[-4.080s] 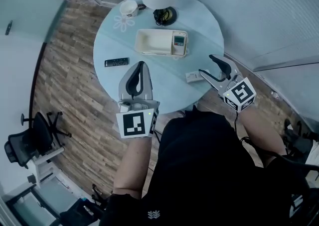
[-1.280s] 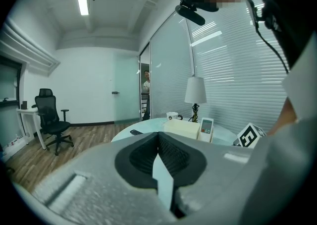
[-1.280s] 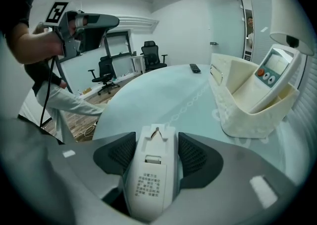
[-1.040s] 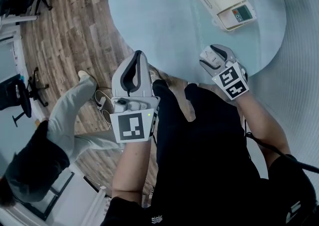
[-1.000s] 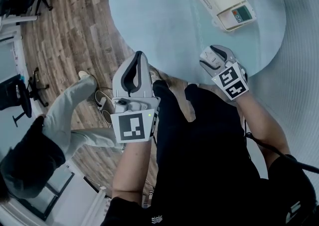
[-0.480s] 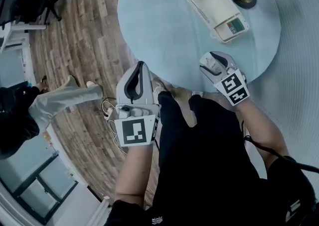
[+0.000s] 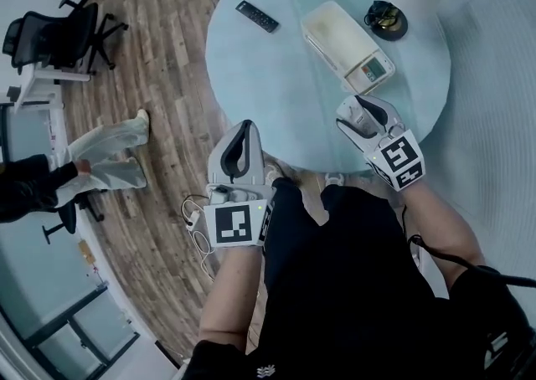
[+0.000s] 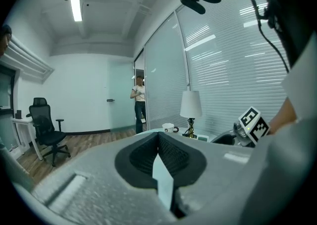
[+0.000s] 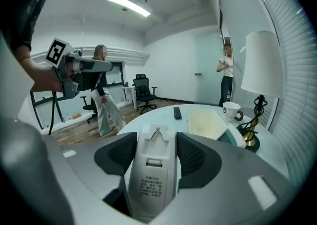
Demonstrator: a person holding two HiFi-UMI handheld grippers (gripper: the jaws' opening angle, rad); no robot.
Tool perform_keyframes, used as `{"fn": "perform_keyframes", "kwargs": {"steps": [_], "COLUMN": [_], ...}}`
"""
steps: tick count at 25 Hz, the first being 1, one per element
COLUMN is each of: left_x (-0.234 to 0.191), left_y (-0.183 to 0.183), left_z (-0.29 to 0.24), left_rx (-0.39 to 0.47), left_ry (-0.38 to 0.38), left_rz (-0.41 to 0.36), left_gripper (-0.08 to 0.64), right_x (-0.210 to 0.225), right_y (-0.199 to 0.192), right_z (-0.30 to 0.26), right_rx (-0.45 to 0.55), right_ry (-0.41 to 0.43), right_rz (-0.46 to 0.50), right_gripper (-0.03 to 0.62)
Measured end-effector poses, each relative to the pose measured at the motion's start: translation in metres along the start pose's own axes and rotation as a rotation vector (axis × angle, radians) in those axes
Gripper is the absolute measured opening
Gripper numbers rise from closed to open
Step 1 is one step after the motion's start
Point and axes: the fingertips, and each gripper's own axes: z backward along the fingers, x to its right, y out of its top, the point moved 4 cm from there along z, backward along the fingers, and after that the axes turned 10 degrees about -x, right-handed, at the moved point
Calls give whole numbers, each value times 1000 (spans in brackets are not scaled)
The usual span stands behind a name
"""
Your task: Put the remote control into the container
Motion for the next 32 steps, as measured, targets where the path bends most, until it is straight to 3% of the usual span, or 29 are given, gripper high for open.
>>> {"fn": "perform_keyframes", "kwargs": {"steps": [7,15,21,28,32], "left_x": [-2,23,36,50,52], "left_y": [17,34,54,68,77], "left_z": [-3,-53,-72,-89,-93], "left_rx": [0,-45,-62,-107,-108], "left_ry": [-79,-393,-560,-744,-821], "left_rz": [7,-13,-1,-33,-42], "left_gripper": [0,17,54,185,224], "right_x": [8,30,39,37,28], "right_y": [42,99,138,186,212], "right_z": [31,61,78,88,84], "right_rx": [108,230,304,403,444], "right_ry": [-66,-182,-269,-325,-341], "right_rz": [-49,-110,-139,-153,-145], "right_gripper": [261,262,262,262,262]}}
